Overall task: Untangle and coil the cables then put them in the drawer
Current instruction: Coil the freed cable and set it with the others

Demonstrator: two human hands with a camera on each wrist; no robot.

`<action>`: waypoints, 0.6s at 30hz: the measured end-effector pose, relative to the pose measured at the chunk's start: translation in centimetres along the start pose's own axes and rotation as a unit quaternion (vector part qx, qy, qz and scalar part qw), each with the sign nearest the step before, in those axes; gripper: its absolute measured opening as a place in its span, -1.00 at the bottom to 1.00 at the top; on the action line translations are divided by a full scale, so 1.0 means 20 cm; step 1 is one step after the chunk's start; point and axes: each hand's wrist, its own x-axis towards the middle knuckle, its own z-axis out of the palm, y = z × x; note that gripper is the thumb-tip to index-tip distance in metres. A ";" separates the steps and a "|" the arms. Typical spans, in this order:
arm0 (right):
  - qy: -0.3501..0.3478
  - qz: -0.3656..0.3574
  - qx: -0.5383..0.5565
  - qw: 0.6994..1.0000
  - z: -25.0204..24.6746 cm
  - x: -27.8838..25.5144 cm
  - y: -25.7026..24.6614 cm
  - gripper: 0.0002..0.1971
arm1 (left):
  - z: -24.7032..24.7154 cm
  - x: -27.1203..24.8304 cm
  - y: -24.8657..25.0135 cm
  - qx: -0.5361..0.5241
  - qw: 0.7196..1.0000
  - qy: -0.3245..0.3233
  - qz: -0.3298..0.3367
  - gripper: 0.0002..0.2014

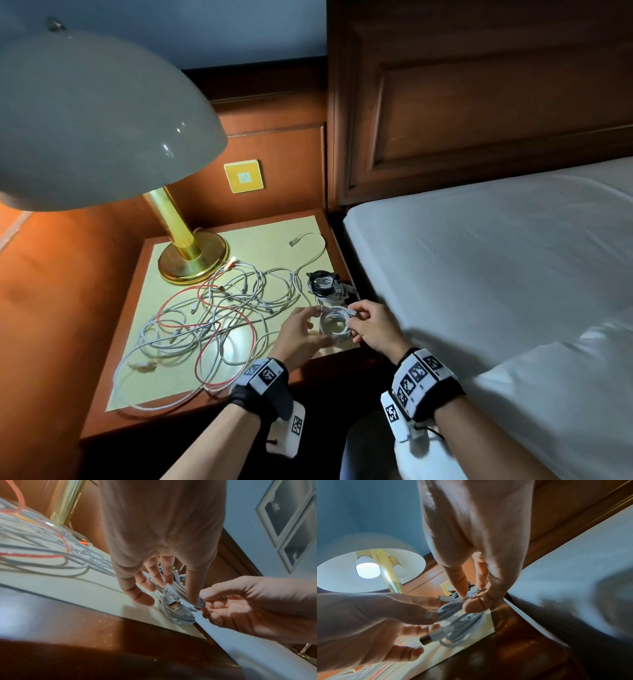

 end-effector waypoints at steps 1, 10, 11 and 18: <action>0.002 0.001 -0.007 1.000 0.01 0.01 0.01 -0.80 | 0.01 0.01 -0.01 -0.004 1.000 -0.003 -0.004 -0.39; 0.029 -0.015 -0.080 0.996 0.02 0.02 0.06 -0.60 | 0.03 0.00 -0.04 -0.039 0.999 -0.007 -0.007 -0.37; 0.031 -0.015 -0.091 0.995 0.02 0.02 0.06 -0.59 | 0.03 0.00 -0.04 -0.043 0.999 -0.010 -0.010 -0.35; 0.052 -0.017 -0.120 0.991 -0.01 -0.03 0.03 -0.53 | 0.02 -0.05 -0.08 -0.041 0.999 0.004 -0.030 -0.30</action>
